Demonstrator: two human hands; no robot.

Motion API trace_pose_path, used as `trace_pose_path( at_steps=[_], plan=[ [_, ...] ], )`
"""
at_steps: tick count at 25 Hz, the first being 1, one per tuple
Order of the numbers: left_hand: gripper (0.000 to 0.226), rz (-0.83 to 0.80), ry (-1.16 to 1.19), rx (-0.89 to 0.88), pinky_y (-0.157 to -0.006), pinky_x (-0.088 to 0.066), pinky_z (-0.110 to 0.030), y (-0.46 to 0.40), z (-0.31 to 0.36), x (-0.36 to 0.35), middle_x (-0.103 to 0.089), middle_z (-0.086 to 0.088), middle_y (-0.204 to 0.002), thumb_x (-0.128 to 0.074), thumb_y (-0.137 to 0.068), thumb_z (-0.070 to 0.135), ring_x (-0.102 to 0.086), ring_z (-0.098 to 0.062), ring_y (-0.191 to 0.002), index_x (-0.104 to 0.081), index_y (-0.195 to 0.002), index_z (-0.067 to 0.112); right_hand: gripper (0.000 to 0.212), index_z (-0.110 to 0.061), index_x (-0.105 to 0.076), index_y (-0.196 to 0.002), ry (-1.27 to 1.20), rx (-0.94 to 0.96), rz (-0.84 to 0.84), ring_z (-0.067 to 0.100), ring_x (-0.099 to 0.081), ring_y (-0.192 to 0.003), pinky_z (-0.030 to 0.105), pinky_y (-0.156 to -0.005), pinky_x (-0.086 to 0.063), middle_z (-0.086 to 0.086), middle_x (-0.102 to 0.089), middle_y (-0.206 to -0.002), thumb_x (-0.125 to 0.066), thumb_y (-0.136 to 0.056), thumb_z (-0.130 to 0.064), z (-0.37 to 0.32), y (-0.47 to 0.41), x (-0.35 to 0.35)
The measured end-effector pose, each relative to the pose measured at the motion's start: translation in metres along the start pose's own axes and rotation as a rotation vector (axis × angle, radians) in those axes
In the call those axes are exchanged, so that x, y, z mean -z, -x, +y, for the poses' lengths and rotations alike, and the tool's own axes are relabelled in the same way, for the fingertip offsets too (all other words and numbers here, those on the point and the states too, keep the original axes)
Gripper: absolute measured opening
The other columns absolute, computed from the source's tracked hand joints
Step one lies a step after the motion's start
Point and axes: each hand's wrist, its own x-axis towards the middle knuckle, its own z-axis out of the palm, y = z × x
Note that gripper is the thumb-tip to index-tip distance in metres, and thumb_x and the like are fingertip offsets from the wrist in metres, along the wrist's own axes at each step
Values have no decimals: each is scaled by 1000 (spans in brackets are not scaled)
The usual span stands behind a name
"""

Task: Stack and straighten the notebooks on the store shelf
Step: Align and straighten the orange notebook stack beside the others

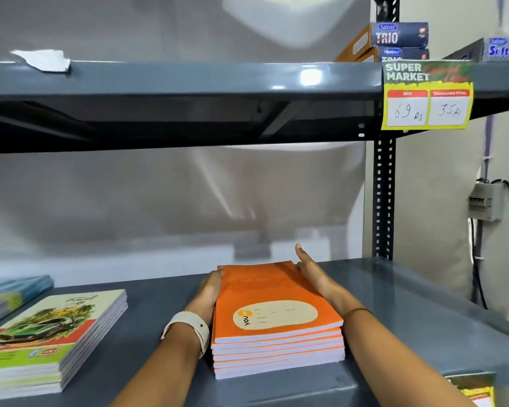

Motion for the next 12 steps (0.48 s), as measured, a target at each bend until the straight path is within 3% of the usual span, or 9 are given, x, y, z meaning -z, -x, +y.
trace_pose_path(
  at_steps=[1, 3, 5, 7, 8, 9, 10, 12],
  plan=[
    [27, -4, 20, 3, -48, -46, -26, 0, 1, -1, -62, -11, -61, -43, -97, 36, -58, -23, -49, -56, -90, 13, 89, -12, -15, -151, 10, 9, 0, 6, -68, -46, 16, -37, -50, 0, -59, -112, -26, -87, -73, 1, 0, 0],
    [38, -41, 78, 17, -57, -48, -29, 0, 3, -2, -65, -14, -75, -37, -97, 45, -58, -26, -58, -58, -100, 13, 86, -12, -18, -150, 24, 13, -2, 4, -66, -42, 15, -35, -48, -2, -58, -111, -23, -88, -72, 0, 1, 0],
    [53, -77, 118, 38, -59, -49, -31, -1, 4, -1, -69, -14, -67, -30, -96, 53, -60, -27, -57, -59, -90, 9, 86, -11, -16, -150, -56, -21, -28, 9, -70, -53, 18, -39, -52, 3, -61, -113, -22, -89, -71, 0, 4, 1],
    [61, -117, 147, 63, -44, -50, -26, 5, 3, 2, -64, -8, -42, -24, -93, 60, -61, -24, -40, -58, -73, 12, 89, -7, -24, -148, -144, -36, -43, 29, -69, -93, 30, -66, -61, 16, -47, -143, -20, -87, -73, -1, 8, 3],
    [64, -145, 160, 74, -40, -48, -23, 11, 2, 3, -60, -6, -36, -22, -92, 63, -59, -22, -33, -56, -69, 14, 90, -6, -34, -143, -139, -43, -37, 38, -59, -114, 36, -86, -56, 21, -37, -149, -18, -86, -75, -1, 10, 5],
    [67, -171, 172, 82, -39, -48, -23, 18, 1, 5, -59, -6, -36, -21, -91, 65, -59, -22, -31, -56, -69, 14, 91, -7, -41, -138, -136, -50, -35, 43, -52, -121, 41, -96, -49, 23, -34, -149, -18, -85, -76, -1, 15, 5],
    [69, -198, 178, 89, -40, -50, -25, 24, 0, 7, -61, -7, -38, -20, -90, 67, -61, -23, -33, -57, -70, 13, 95, -4, -42, -138, -150, -59, -43, 45, -58, -112, 42, -92, -50, 25, -41, -144, -19, -83, -78, 0, 20, 4],
    [73, -256, 182, 99, -44, -53, -29, 38, -3, 11, -66, -11, -45, -18, -88, 70, -66, -27, -40, -60, -75, 12, 99, -1, -49, -133, -191, -75, -74, 34, -64, -78, 35, -71, -54, 26, -63, -113, -25, -79, -81, 1, 33, 3]
  ],
)
